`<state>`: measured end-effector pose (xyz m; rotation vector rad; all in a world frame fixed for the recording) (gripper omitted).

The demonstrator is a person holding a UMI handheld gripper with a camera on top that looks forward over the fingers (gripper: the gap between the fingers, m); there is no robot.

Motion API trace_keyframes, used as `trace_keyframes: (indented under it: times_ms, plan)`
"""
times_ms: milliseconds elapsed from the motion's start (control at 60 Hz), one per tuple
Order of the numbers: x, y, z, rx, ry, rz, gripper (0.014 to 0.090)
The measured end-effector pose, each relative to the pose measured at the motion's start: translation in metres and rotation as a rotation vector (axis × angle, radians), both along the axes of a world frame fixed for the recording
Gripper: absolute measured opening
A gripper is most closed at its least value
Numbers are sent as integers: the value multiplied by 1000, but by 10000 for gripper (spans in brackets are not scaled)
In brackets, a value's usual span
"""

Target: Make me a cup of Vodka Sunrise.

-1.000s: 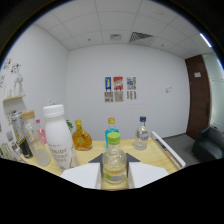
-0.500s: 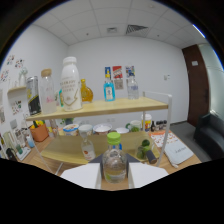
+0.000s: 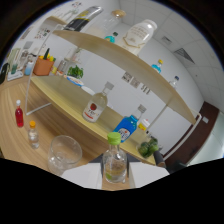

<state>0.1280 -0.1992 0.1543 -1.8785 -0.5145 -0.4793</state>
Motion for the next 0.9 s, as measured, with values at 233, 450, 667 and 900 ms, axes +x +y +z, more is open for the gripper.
trace_keyframes:
  times_ms: [233, 450, 667, 900]
  plan:
    - [0, 5, 14, -5, -585, 146, 353]
    - [-9, 6, 21, -19, -1110, 293, 354]
    - [-5, 7, 23, -62, -1334, 324, 352]
    - [-11, 7, 28, -40, -1221, 309, 355]
